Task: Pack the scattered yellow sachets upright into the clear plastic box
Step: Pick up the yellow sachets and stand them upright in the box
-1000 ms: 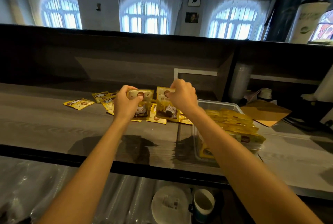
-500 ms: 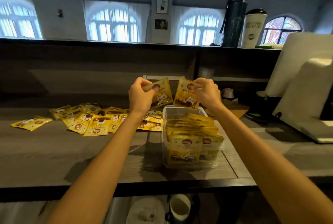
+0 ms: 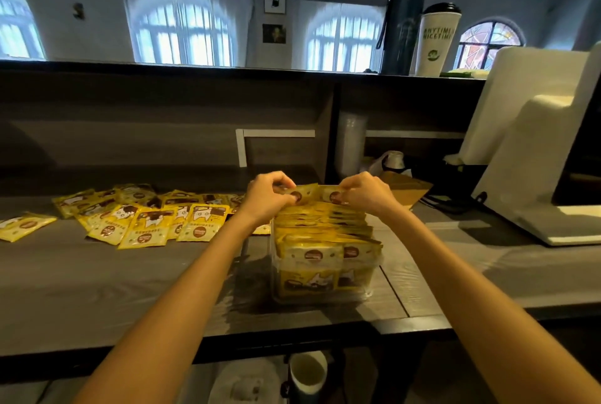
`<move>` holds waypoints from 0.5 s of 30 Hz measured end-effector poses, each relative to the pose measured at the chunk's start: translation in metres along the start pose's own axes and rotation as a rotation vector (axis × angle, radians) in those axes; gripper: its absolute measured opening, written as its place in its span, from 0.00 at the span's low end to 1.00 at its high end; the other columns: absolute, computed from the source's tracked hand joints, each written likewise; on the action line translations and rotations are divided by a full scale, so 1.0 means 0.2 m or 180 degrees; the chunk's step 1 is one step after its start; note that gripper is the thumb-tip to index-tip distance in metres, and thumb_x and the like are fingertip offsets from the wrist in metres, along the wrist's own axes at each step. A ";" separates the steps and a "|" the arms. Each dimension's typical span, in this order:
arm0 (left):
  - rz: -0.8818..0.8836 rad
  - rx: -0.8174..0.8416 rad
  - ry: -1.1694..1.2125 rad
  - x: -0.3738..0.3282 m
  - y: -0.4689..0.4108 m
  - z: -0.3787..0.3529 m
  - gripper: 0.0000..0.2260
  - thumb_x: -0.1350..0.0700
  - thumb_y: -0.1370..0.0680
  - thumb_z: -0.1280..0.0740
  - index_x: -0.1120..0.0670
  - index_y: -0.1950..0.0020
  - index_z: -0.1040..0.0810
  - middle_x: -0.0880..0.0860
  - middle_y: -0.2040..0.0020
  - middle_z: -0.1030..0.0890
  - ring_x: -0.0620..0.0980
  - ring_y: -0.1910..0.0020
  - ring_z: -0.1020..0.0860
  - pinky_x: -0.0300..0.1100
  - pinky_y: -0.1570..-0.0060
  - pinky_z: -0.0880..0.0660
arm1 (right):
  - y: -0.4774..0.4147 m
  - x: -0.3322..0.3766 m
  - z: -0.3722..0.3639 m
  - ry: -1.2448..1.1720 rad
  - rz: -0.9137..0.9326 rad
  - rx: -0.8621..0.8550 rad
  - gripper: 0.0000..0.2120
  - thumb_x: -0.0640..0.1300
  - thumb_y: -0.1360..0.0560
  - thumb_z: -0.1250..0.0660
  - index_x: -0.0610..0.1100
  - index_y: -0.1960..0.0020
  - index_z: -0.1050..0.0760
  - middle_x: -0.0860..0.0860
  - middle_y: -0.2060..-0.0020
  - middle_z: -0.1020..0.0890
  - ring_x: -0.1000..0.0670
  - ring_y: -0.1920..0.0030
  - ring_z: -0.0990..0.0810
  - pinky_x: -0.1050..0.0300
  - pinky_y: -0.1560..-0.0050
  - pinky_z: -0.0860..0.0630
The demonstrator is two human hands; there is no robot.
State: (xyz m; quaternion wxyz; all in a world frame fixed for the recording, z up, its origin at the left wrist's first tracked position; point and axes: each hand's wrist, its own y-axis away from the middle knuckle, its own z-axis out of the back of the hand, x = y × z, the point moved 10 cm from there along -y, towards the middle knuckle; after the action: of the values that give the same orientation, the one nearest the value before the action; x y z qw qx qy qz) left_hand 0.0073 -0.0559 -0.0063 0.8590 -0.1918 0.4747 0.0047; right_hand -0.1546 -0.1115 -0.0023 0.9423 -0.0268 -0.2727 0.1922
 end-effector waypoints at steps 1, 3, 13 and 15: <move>-0.0004 0.0123 -0.0128 0.01 0.00 -0.01 0.06 0.61 0.26 0.32 0.56 0.50 0.21 0.52 0.53 0.22 0.49 0.50 0.24 0.38 0.57 0.26 | 0.00 0.00 -0.02 0.0055 0.0008 0.0070 0.12 0.48 0.23 0.37 0.45 0.43 0.21 0.47 0.49 0.20 0.49 0.49 0.24 0.56 0.50 0.28; 0.0007 0.0431 -0.0372 0.01 0.01 -0.05 0.08 0.60 0.24 0.35 0.57 0.46 0.21 0.51 0.51 0.23 0.47 0.48 0.25 0.41 0.51 0.28 | -0.01 -0.01 -0.05 -0.0061 0.0010 0.0190 0.12 0.44 0.22 0.38 0.43 0.43 0.21 0.45 0.47 0.19 0.47 0.47 0.23 0.55 0.47 0.26; 0.0351 0.1428 -0.0626 0.05 0.04 -0.18 0.14 0.50 0.31 0.44 0.60 0.58 0.27 0.58 0.56 0.29 0.55 0.55 0.31 0.50 0.53 0.33 | 0.05 0.03 -0.11 -0.0715 0.0177 0.0695 0.17 0.35 0.20 0.49 0.37 0.35 0.28 0.41 0.36 0.26 0.44 0.35 0.29 0.59 0.41 0.34; 0.0372 0.1461 -0.0471 0.05 0.05 -0.17 0.10 0.51 0.34 0.44 0.58 0.64 0.32 0.57 0.60 0.32 0.53 0.58 0.34 0.49 0.54 0.36 | 0.06 0.03 -0.12 -0.0697 0.0181 0.0828 0.17 0.35 0.19 0.50 0.37 0.35 0.28 0.41 0.36 0.26 0.44 0.35 0.29 0.60 0.42 0.35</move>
State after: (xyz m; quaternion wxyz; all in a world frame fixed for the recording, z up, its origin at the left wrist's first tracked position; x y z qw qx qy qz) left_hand -0.0175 -0.0597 -0.0336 0.9107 0.0370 0.4095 -0.0395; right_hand -0.1406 -0.0975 -0.0214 0.8967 0.1088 -0.3458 0.2542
